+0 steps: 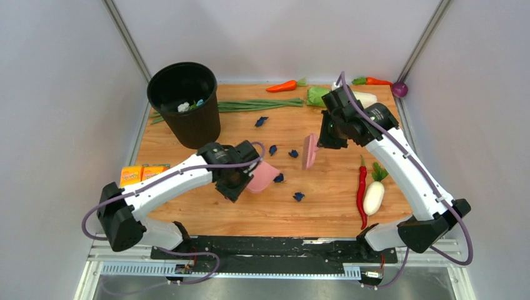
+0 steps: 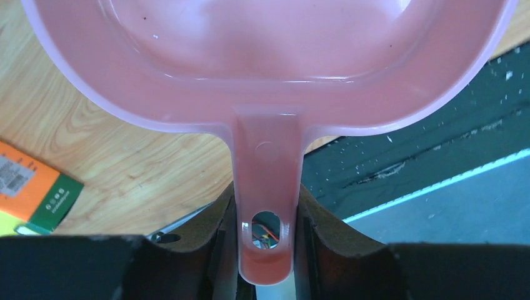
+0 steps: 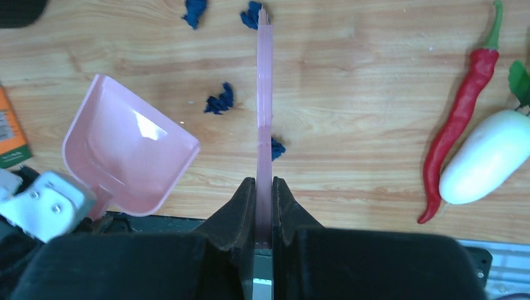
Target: Sweep away the paper scraps from the table
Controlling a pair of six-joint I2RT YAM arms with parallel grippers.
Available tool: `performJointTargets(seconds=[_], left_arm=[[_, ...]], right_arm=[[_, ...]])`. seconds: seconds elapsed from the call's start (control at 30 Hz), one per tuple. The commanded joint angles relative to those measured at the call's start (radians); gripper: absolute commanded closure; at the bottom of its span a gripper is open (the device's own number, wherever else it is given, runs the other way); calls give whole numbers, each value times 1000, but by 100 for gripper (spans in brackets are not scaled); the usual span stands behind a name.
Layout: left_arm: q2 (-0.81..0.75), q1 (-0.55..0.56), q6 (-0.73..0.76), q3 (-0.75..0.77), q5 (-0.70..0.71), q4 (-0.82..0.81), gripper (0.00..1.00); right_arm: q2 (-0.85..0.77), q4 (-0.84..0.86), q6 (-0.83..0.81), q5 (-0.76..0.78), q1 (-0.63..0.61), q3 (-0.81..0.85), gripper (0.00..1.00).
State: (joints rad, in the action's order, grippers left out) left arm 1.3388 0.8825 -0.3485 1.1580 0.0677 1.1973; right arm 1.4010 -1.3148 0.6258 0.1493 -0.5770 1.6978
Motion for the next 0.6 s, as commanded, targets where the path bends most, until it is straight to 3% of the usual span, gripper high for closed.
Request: performJointTargets(seconds=[0.0,0.33,0.57], left_arm=[[89,142,51,52,26,53,100],[46,227,82,-26,-57,1,100],[164,294,86,-32,-52,-31,100]], right_arm=[[-39,-92,25,19,-14,-65,100],[-94,-92,41,53,-15,-179,100],[-74,-92,3,55,-26,-239,100]])
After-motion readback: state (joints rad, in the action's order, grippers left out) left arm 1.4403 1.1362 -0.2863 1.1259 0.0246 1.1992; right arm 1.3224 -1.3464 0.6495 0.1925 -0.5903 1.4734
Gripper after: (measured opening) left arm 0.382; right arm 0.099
